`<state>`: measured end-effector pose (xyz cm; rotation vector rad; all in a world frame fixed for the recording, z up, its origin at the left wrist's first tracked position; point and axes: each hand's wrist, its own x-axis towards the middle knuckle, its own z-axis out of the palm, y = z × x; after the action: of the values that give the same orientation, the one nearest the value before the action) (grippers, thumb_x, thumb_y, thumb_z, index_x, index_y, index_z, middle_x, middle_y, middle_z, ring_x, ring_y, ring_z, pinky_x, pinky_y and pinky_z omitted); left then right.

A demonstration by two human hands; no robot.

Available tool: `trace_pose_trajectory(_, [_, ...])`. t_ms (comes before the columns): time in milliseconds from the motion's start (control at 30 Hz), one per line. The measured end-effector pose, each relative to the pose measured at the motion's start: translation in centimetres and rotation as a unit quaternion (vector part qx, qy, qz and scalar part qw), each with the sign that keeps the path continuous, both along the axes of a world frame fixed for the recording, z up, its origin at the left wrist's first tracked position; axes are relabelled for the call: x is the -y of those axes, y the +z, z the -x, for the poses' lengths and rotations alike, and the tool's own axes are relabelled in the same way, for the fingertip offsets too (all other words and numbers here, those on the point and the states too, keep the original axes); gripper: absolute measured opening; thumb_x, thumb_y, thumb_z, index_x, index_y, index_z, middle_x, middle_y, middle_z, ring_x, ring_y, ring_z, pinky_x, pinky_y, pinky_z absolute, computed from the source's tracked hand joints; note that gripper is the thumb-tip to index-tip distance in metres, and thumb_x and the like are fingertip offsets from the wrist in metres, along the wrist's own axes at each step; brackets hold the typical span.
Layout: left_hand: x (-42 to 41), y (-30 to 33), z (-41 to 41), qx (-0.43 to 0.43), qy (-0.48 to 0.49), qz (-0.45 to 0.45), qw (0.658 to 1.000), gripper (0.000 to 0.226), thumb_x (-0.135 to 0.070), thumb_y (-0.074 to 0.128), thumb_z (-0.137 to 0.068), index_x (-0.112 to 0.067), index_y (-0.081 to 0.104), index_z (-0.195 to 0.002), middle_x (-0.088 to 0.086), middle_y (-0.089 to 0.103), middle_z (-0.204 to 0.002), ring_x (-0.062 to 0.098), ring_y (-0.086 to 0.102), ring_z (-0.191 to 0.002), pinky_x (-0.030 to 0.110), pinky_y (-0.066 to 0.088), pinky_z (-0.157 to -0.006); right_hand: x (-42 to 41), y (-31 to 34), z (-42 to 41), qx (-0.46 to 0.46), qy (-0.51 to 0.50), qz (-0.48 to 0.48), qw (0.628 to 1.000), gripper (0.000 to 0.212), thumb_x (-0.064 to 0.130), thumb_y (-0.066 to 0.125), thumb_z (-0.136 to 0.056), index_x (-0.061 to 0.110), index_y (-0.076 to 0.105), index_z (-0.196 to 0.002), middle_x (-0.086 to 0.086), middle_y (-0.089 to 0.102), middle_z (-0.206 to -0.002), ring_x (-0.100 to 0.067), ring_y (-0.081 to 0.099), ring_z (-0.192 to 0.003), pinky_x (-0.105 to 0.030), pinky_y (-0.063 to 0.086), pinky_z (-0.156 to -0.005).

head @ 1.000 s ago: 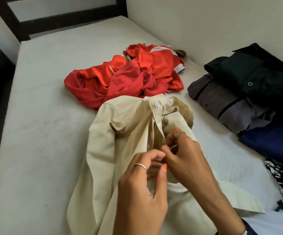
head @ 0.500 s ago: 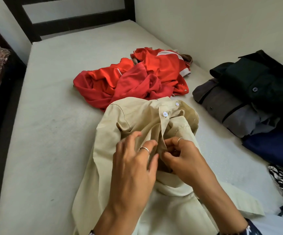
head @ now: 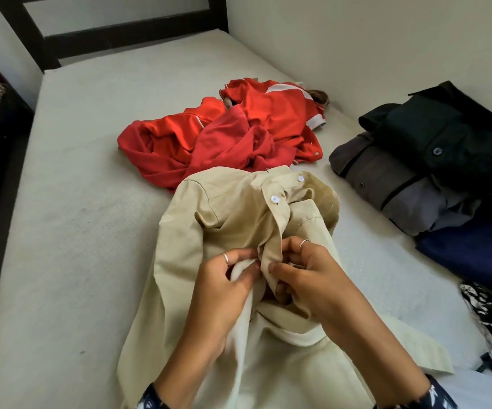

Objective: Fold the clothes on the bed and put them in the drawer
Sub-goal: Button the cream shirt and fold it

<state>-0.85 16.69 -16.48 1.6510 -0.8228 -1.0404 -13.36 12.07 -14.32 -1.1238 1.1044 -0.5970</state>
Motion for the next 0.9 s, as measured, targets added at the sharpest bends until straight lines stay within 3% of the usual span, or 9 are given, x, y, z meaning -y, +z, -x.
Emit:
trace_pose_trajectory(67, [0.0,0.2,0.1,-0.177,0.031,-0.012,0.984,0.025,0.000,0.064,-0.084,-0.012,0.072,-0.104,0.011,0.075,-0.093,0.025,0.071,-0.089,0.036,0.056,-0.083,0.1,0.3,0.2,0.057,-0.003,-0.026,0.998,0.015,-0.006,0.052,-0.092,0.002,0.062,-0.099,-0.005,0.055,-0.066,-0.013,0.045,-0.052,-0.026,0.037,-0.051])
trace_pose_trajectory(133, [-0.2,0.6,0.3,-0.324,0.051,-0.011,0.945,0.032,-0.001,0.064,-0.074,-0.006,0.071,-0.106,0.020,0.073,-0.095,0.028,0.071,-0.080,0.036,0.059,-0.076,0.1,0.6,0.3,0.114,0.001,-0.055,0.992,0.014,-0.007,0.051,-0.092,0.000,0.062,-0.097,-0.007,0.055,-0.068,-0.014,0.044,-0.055,-0.024,0.036,-0.051])
trace_pose_trajectory(233, [-0.6,0.9,0.5,-0.399,0.035,-0.002,0.916,0.039,-0.004,0.063,-0.068,-0.006,0.070,-0.107,0.024,0.070,-0.100,0.031,0.069,-0.083,0.037,0.058,-0.076,0.0,0.6,0.3,0.166,-0.006,-0.069,0.984,0.013,-0.005,0.054,-0.089,-0.002,0.064,-0.096,-0.014,0.054,-0.080,-0.021,0.043,-0.064,-0.026,0.035,-0.054])
trace_pose_trajectory(367, [-0.7,0.9,0.1,-0.317,0.011,0.033,0.948,0.042,-0.013,0.068,-0.069,-0.007,0.070,-0.111,0.020,0.071,-0.105,0.035,0.066,-0.103,0.040,0.055,-0.090,-0.3,0.6,0.2,0.205,-0.020,-0.062,0.977,0.025,0.005,0.057,-0.075,-0.001,0.067,-0.098,-0.017,0.058,-0.088,-0.029,0.045,-0.079,-0.034,0.035,-0.065])
trace_pose_trajectory(467, [-1.1,1.5,-0.1,-0.250,0.001,0.082,0.965,0.034,-0.020,0.074,-0.066,-0.014,0.076,-0.099,0.013,0.073,-0.103,0.028,0.068,-0.103,0.041,0.049,-0.096,-0.8,1.3,-0.2,0.233,-0.015,-0.064,0.970,0.024,0.003,0.058,-0.079,0.001,0.069,-0.101,-0.021,0.064,-0.090,-0.030,0.054,-0.081,-0.040,0.043,-0.070])
trace_pose_trajectory(533, [-1.3,1.9,-0.3,-0.210,-0.001,0.120,0.970,0.023,-0.018,0.081,-0.068,-0.023,0.077,-0.090,0.007,0.074,-0.100,0.022,0.069,-0.100,0.036,0.050,-0.092,-1.4,1.9,-0.6,0.257,-0.022,-0.081,0.963,0.033,0.003,0.059,-0.080,-0.004,0.063,-0.112,-0.031,0.063,-0.107,-0.034,0.058,-0.093,-0.045,0.049,-0.082])
trace_pose_trajectory(667, [-1.6,2.8,-0.6,-0.106,0.002,0.182,0.978,0.008,-0.026,0.074,-0.077,-0.027,0.073,-0.085,-0.002,0.074,-0.093,0.012,0.069,-0.095,0.022,0.052,-0.084,-2.9,3.2,-1.6,0.281,-0.050,-0.056,0.957,0.038,0.010,0.058,-0.077,-0.006,0.059,-0.111,-0.020,0.060,-0.095,-0.022,0.057,-0.080,-0.025,0.051,-0.064])
trace_pose_trajectory(800, [-1.0,4.8,-1.6,0.079,-0.039,0.208,0.974,0.005,-0.023,0.065,-0.085,-0.028,0.066,-0.085,-0.014,0.070,-0.086,0.004,0.066,-0.087,0.017,0.048,-0.080,-1.9,4.8,-1.3,0.140,-0.067,0.078,0.985,0.010,0.005,0.058,-0.087,-0.003,0.064,-0.091,-0.014,0.060,-0.083,-0.025,0.052,-0.075,-0.034,0.045,-0.065])
trace_pose_trajectory(900, [1.9,8.0,-3.9,0.234,-0.055,0.203,0.949,0.025,-0.003,0.062,-0.087,-0.026,0.061,-0.078,-0.010,0.064,-0.071,0.009,0.062,-0.070,0.013,0.044,-0.066,1.4,8.4,-1.2,0.005,-0.078,0.170,0.982,0.015,-0.002,0.054,-0.088,0.000,0.068,-0.083,-0.012,0.063,-0.075,-0.024,0.057,-0.069,-0.034,0.048,-0.065])
